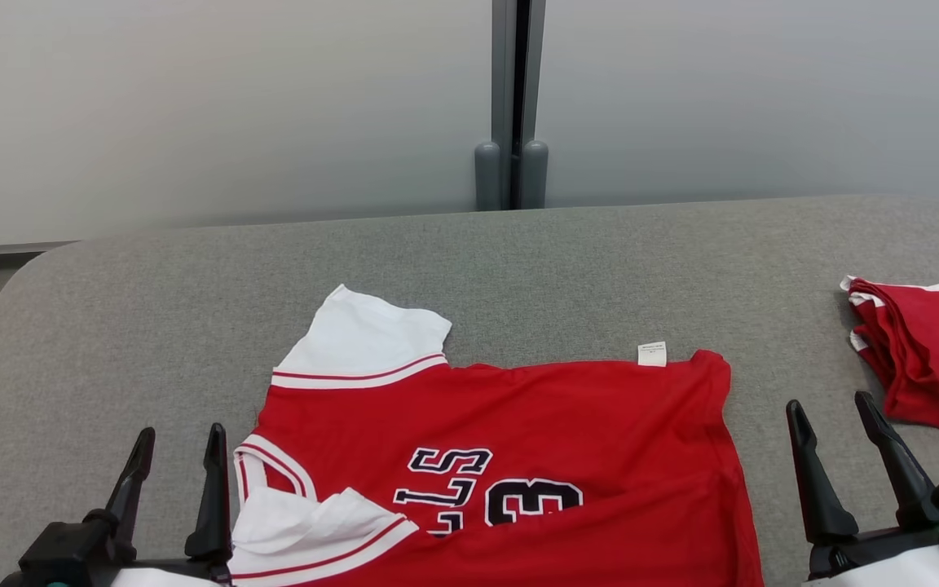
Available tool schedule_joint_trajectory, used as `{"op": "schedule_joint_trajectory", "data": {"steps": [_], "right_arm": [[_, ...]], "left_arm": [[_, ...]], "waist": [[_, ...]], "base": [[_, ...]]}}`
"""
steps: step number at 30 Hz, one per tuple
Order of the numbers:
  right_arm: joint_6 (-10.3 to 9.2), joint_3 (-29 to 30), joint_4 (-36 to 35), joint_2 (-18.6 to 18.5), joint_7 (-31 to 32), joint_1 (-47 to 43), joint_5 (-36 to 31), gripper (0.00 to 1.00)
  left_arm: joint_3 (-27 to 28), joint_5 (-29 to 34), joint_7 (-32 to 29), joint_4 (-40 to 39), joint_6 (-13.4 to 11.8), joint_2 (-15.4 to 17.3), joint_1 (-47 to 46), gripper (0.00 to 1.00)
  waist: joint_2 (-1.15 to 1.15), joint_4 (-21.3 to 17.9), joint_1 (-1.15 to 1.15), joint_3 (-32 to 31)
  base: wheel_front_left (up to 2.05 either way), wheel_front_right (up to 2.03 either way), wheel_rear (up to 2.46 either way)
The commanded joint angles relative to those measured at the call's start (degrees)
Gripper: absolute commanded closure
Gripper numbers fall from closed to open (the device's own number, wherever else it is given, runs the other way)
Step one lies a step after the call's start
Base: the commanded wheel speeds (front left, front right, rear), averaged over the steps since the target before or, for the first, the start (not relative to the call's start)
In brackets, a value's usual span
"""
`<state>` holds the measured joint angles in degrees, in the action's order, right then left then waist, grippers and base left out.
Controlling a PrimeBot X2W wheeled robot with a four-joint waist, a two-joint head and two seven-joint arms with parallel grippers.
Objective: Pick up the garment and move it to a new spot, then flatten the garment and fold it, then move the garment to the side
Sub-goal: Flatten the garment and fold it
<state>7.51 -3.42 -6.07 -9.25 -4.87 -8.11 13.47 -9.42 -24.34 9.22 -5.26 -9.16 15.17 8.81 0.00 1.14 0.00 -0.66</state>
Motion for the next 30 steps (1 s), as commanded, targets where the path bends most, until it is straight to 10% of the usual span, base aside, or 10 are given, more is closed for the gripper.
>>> {"op": "schedule_joint_trajectory", "data": {"steps": [1,17,30], "right_arm": [[-0.04,0.20,-1.12,0.28,0.76,-0.13,-0.67,0.00],[-0.04,1.01,-5.00,2.28,2.73,1.48,-1.40,0.00],[-0.04,-2.30,-1.54,3.02,0.10,10.55,-1.80,0.00]], "left_arm": [[-0.15,0.50,-0.38,-0.27,-0.54,0.22,-0.69,0.00],[-4.13,-0.31,-4.63,4.34,3.34,-0.68,-14.46,0.00],[-7.74,-1.71,-9.40,40.88,12.90,-3.11,-49.56,0.00]], "waist": [[0.00,-0.02,0.00,-0.04],[0.00,-0.41,0.00,8.33],[0.00,-5.89,0.00,23.19]], "base": [[0.00,0.00,0.00],[0.00,0.00,0.00],[0.00,0.00,0.00]]}}
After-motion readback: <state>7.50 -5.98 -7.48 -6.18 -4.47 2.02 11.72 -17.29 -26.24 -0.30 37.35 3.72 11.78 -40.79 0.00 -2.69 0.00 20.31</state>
